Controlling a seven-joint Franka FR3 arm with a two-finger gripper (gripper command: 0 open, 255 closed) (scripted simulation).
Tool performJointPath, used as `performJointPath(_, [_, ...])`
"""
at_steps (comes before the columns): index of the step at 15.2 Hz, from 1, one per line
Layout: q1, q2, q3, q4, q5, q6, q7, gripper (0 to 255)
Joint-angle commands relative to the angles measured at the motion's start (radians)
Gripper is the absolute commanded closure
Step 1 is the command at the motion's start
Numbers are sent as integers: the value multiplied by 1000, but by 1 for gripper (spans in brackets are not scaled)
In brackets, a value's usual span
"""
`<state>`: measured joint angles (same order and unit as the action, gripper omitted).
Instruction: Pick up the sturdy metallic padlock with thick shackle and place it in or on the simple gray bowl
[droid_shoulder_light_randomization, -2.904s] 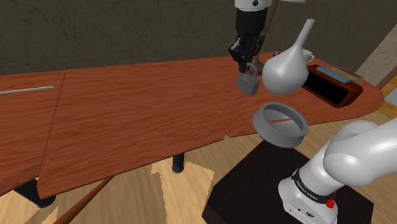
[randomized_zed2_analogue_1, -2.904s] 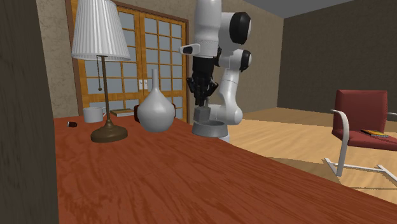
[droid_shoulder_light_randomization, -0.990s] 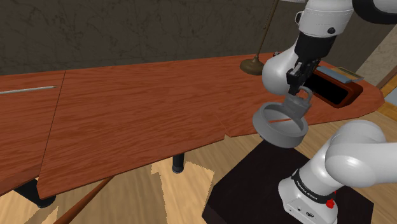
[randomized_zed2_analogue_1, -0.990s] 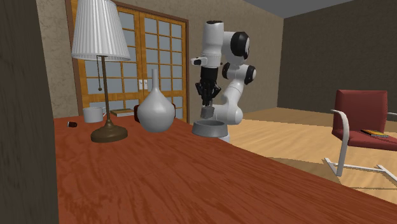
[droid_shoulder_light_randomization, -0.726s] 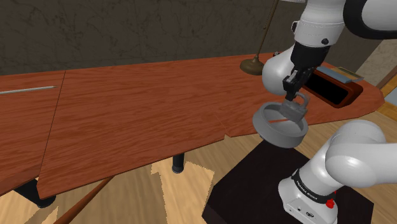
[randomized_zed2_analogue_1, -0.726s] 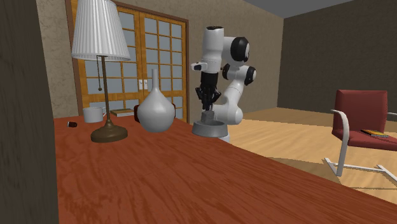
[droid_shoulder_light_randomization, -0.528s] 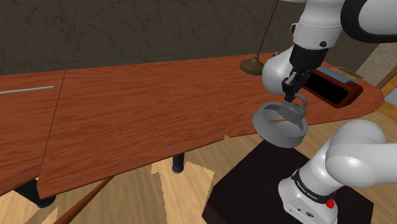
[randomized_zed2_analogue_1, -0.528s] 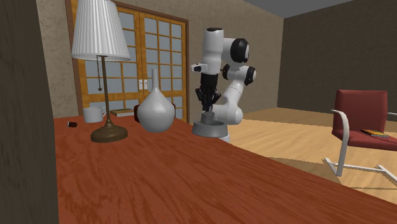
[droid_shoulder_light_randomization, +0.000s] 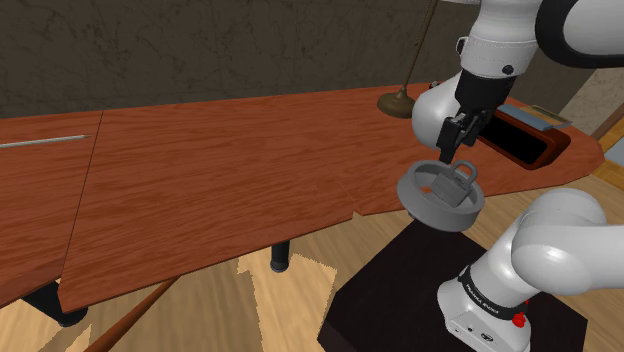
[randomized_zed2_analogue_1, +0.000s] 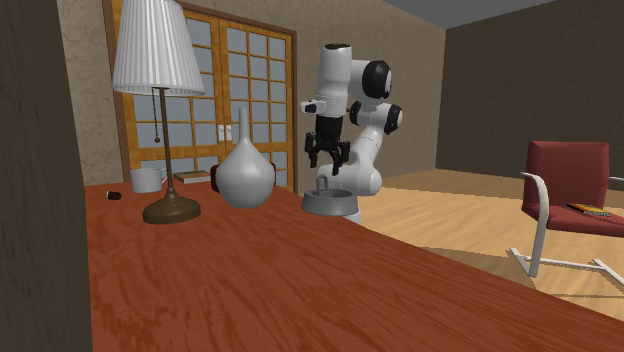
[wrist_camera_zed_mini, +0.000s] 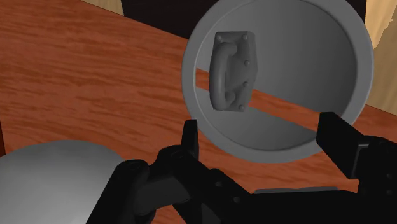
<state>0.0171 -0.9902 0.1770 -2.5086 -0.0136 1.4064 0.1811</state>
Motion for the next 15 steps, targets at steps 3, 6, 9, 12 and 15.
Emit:
performJointPath(3, [0, 0, 0, 0, 0, 0, 0, 0])
performJointPath(6, [-8, 53, 6, 128, -1, -75, 3, 0])
performJointPath(9, [-10, 68, 7, 163, -1, -95, 3, 0])
performJointPath(12, [-10, 68, 7, 163, -1, -95, 3, 0])
performJointPath(15, [-10, 68, 8, 162, -1, -95, 3, 0])
